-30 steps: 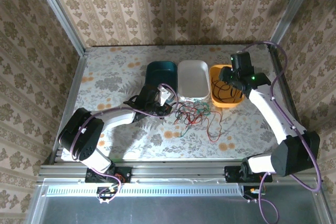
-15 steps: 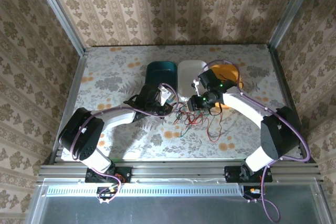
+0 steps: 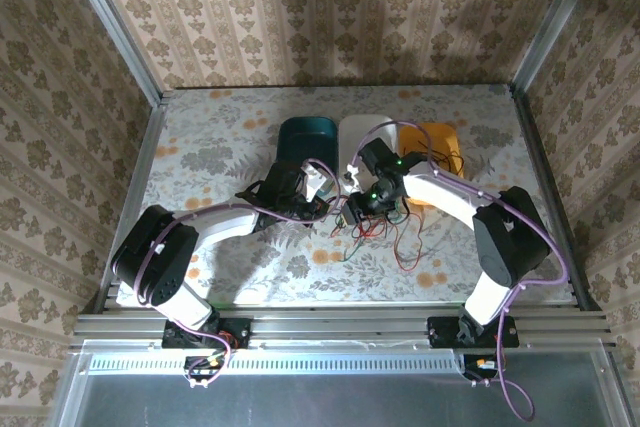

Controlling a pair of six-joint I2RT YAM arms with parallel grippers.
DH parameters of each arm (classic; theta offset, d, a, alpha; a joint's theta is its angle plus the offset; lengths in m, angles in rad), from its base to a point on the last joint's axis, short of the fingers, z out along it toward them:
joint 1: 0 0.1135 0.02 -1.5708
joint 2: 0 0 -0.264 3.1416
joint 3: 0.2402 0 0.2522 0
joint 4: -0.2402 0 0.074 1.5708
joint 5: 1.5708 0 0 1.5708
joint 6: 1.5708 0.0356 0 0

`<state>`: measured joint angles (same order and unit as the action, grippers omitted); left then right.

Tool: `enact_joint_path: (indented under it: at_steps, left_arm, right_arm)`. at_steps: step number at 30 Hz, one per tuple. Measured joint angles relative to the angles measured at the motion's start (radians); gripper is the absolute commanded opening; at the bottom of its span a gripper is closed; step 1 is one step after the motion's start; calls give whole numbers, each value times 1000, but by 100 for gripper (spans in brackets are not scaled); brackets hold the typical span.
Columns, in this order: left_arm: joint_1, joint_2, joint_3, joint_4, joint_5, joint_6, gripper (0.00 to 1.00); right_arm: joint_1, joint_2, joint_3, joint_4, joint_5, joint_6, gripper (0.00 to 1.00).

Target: Untangle the cables

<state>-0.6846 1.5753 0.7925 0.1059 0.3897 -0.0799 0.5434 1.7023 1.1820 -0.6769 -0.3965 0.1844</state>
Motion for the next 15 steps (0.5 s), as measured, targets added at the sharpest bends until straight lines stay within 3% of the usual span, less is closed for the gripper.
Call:
enact_joint_path:
  at_steps: [10,12,15]
  left_arm:
    - [0,0,0,0,7,0,0]
    - [0,0,0,0,7,0,0]
    - [0,0,0,0,6,0,0]
  right_arm:
    - [14,22,-11,-21,26,-11,44]
    - [18,39,-8,-24,28,-20,32]
    - [18,53,-3,-30,34,-29,6]
